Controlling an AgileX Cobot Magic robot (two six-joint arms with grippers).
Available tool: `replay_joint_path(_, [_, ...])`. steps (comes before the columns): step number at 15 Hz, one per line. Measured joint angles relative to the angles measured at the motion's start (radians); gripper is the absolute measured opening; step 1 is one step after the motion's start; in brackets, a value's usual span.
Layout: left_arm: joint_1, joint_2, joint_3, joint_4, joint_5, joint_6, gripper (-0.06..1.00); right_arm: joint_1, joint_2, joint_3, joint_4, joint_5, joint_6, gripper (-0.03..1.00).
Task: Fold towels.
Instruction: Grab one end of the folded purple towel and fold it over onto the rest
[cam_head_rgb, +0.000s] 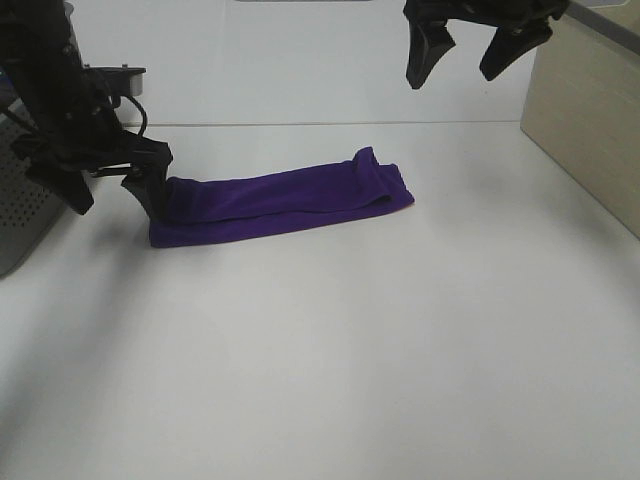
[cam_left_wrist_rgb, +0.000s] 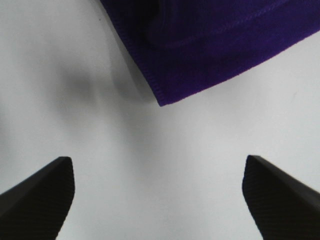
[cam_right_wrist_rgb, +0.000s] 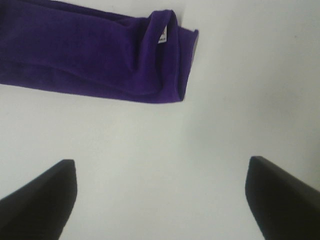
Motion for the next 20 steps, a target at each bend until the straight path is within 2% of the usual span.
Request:
replay_joint_path(1, [0.0,0.0,0.0,0.003,-0.051,0.011,0.83,0.0,-0.107,0.131,-0.009,0.001,0.019,0.89])
replay_joint_path(5, [0.035,0.0,0.0,-0.09,-0.048,0.074,0.83,0.0,-0.295,0.345,-0.012,0.001,0.065,0.89])
replay_joint_path(8, [0.142,0.013,0.001,-0.209,-0.05,0.149,0.83,0.0,-0.401,0.474,-0.012,0.001,0.07,0.89])
replay_joint_path(9, [0.159,0.022,0.001,-0.242,-0.05,0.176,0.83,0.0,-0.413,0.491,-0.012,0.002,0.07,0.89])
replay_joint_path(11, [0.193,0.067,0.001,-0.384,-0.051,0.269,0.83,0.0,-0.435,0.529,-0.012,0.004,0.07,0.89])
replay_joint_path(12, [0.201,0.093,0.001,-0.421,-0.066,0.304,0.83,0.0,-0.436,0.538,-0.012,0.004,0.07,0.89])
replay_joint_path(14, [0.204,0.146,0.001,-0.45,-0.122,0.341,0.83,0.0,-0.436,0.542,-0.01,0.004,0.07,0.89])
replay_joint_path(20, [0.204,0.171,0.001,-0.479,-0.209,0.344,0.83,0.0,-0.436,0.542,-0.006,0.004,0.07,0.89])
